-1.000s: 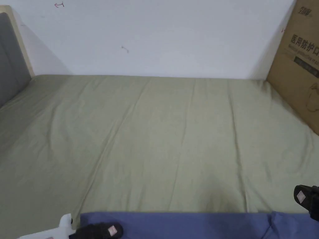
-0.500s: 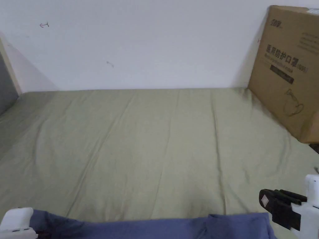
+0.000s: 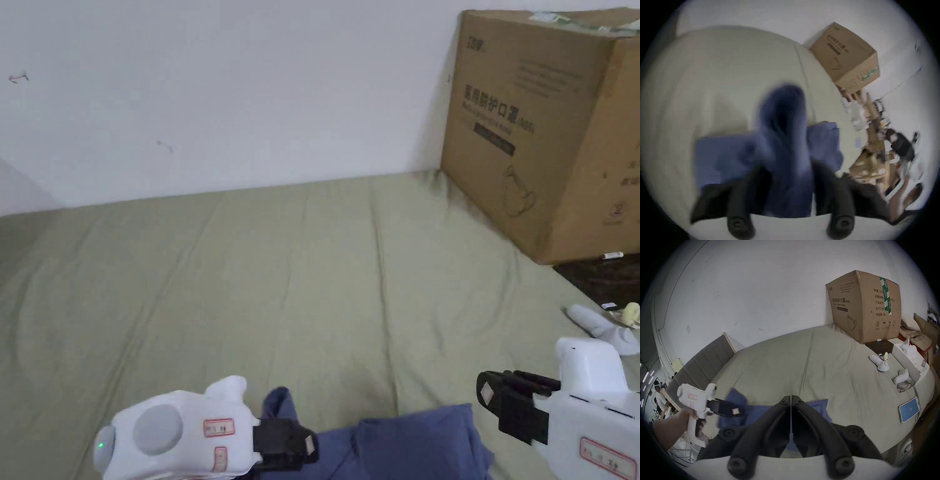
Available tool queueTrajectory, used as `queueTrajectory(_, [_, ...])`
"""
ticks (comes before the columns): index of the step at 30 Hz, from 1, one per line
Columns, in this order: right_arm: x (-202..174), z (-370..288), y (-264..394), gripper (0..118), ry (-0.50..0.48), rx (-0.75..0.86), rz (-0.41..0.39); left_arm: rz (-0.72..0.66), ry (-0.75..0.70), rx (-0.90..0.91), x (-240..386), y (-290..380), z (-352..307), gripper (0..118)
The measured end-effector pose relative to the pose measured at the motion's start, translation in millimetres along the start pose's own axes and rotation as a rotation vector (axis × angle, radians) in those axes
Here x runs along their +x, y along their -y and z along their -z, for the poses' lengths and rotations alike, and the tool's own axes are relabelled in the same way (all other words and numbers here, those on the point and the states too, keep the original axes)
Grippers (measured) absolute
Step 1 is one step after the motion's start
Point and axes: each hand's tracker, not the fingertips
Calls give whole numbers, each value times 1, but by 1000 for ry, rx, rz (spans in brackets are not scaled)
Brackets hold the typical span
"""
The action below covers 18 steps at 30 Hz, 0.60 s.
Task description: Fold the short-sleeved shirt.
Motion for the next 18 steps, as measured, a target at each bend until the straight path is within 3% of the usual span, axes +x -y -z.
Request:
queueTrajectory(1, [2,-1,0,1,4,0,6,-12,9,-32,4,-2,10,115])
queueTrajectory(4, [7,-4,1,1,10,2,17,-16,27,-31,10,-3,11,113])
queueTrajectory(8, [12,-3,2,1,18,9,31,62,-68,18,3,-1,-16,108])
queueTrajectory(9, [14,-2,2,1,16,9,36,90,-78,9,1,-1,-23,97])
queueTrajectory(10, [14,0,2,1,12,8,40,119,-78,17,0,-1,-31,74])
queueTrajectory(11, [14,1,2,1,10,6,41,151,-90,37,0,3,-35,26])
queueTrajectory(12, [14,2,2,1,8,4,39,174,-91,39,2,7,-35,2])
queueTrajectory(18, [15,9,3,1,9,2,32,202,-44,-135,27,20,26,3])
